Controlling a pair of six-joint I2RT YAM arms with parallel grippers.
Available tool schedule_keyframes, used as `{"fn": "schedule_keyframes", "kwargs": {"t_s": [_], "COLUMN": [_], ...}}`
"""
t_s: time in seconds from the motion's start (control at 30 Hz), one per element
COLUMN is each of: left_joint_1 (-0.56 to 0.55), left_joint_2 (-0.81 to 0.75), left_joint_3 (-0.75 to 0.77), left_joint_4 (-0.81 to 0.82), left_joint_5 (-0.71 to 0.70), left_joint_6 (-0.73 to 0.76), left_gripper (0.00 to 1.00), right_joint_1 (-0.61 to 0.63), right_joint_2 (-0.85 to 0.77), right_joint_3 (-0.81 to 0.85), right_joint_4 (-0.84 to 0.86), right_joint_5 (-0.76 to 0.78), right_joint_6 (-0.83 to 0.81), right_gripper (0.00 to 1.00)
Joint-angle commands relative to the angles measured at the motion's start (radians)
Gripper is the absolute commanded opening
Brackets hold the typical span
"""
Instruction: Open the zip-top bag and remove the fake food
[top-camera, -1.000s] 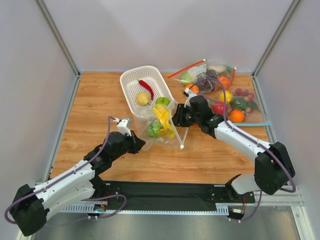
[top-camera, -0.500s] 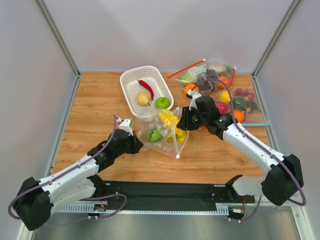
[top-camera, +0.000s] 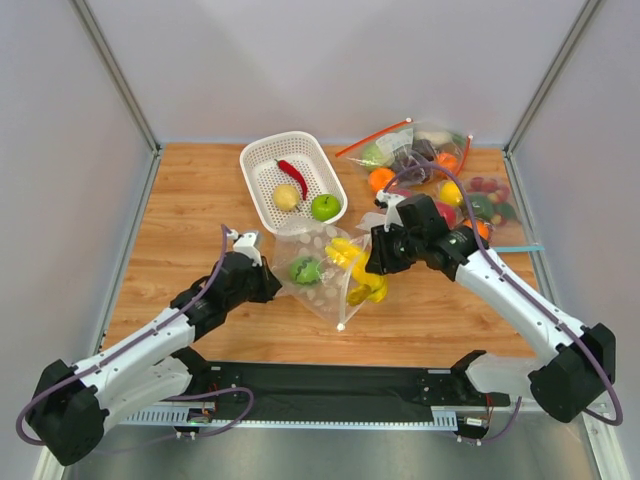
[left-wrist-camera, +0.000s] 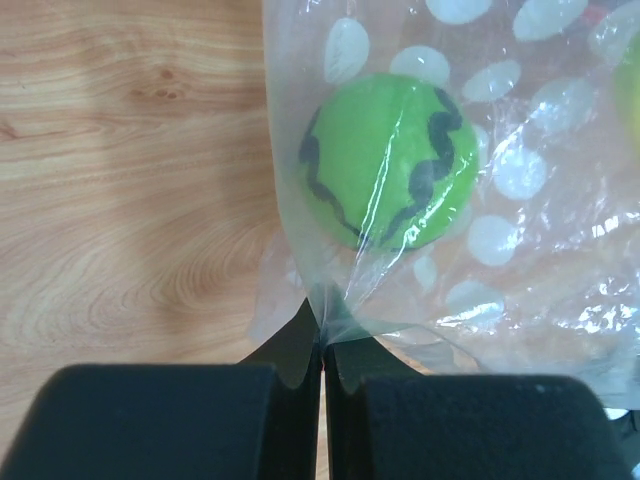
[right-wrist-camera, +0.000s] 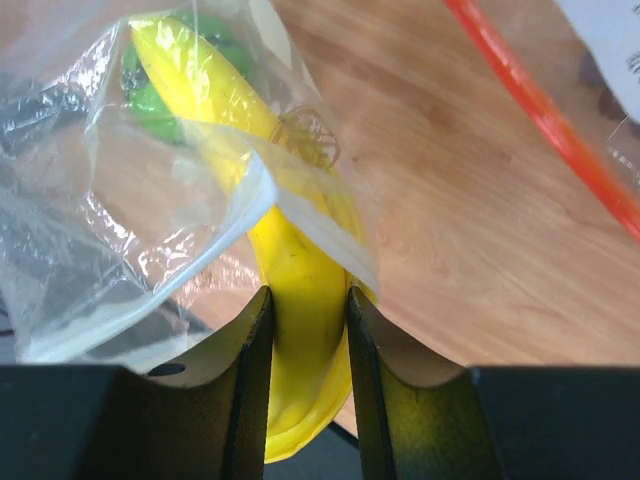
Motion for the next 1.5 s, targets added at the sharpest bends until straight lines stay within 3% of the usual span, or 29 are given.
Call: {"fn": "schedule_keyframes", "kwargs": {"t_s": [0.0,0.4,0.67,1.0,1.23,1.47], "left_joint_1": [0.020,0.050,0.098,0.138,0.142,0.142], "left_joint_2": [-0.007,0.070,-0.022,-0.099,-0.102,-0.130], "left_joint_3": [0.053,0.124,0.101,0.059,0.033,0.004], "left_joint_4": [-0.004,0.016,-0.052,-0.127,-0.124,-0.144], "left_joint_5": [0.020,0.080,0.078,0.063,0.061,0.057], "left_joint_6": [0.022,0.043,0.057,0.071,0.069,0.072], "left_gripper": [0.00,0.00,0.00,0.00,0.00,0.00], "right_joint_1": [0.022,0.070,0.077,0.077,0.077,0.077], "right_joint_2": [-0.070,-0.082,-0.073,-0.078,-0.105,-0.087], "right_joint_3": [-0.002,-0.037,-0.025,0.015,0.102,0.326], "right_joint_4": [-0.087,-0.233,-0.295,-0.395,-0.493,-0.556], "right_joint_5": [-0.071,-0.113,-0.074,-0.131,-0.114,-0.132], "right_joint_6": [-0.019,-0.071,-0.070,-0.087,-0.100,-0.104], "right_gripper": [0.00,0.00,0.00,0.00,0.00,0.00]}}
